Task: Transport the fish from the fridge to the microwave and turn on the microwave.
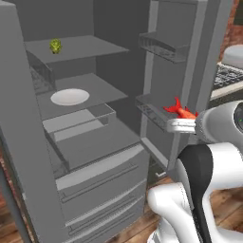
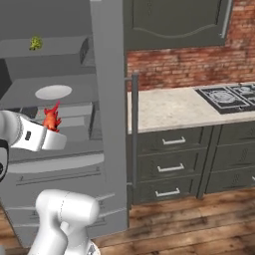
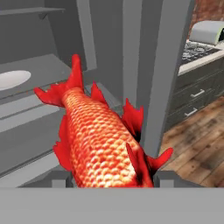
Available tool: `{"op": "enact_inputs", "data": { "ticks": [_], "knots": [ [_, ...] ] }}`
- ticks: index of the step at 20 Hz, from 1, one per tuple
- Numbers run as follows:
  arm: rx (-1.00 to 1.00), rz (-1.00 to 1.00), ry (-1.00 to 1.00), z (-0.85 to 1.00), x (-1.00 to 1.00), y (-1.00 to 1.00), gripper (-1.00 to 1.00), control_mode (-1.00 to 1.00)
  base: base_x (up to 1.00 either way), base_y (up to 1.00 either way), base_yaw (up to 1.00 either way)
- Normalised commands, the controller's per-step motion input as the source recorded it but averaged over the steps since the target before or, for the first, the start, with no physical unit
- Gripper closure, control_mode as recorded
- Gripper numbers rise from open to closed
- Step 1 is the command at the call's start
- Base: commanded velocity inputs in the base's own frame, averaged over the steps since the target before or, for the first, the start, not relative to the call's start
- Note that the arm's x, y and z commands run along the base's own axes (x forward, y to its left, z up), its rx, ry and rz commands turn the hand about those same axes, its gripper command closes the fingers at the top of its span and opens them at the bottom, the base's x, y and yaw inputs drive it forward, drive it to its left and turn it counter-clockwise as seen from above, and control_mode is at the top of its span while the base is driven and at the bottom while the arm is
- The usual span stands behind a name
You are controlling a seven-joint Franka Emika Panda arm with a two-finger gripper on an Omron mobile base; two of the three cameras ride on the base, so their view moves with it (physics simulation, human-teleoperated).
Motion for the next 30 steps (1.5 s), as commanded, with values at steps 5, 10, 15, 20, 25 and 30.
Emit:
{"op": "enact_inputs", "data": {
  "ticks": [5,10,15,20,25,30],
  "knots": [
    [0.00,0.00,0.00,0.00,0.00,0.00,1.00,1.00,-0.51,0.00,-0.40],
    [0.00,0.00,0.00,0.00,0.00,0.00,1.00,1.00,-0.57,0.00,-0.41],
    [0.00,0.00,0.00,0.00,0.00,0.00,1.00,1.00,-0.54,0.00,-0.43],
    [0.00,0.00,0.00,0.00,0.00,0.00,1.00,1.00,-0.50,0.00,-0.43],
    [0.00,0.00,0.00,0.00,0.00,0.00,1.00,1.00,-0.48,0.00,-0.44],
    [0.00,0.00,0.00,0.00,0.00,0.00,1.00,1.00,-0.44,-0.01,-0.43]
  ]
}}
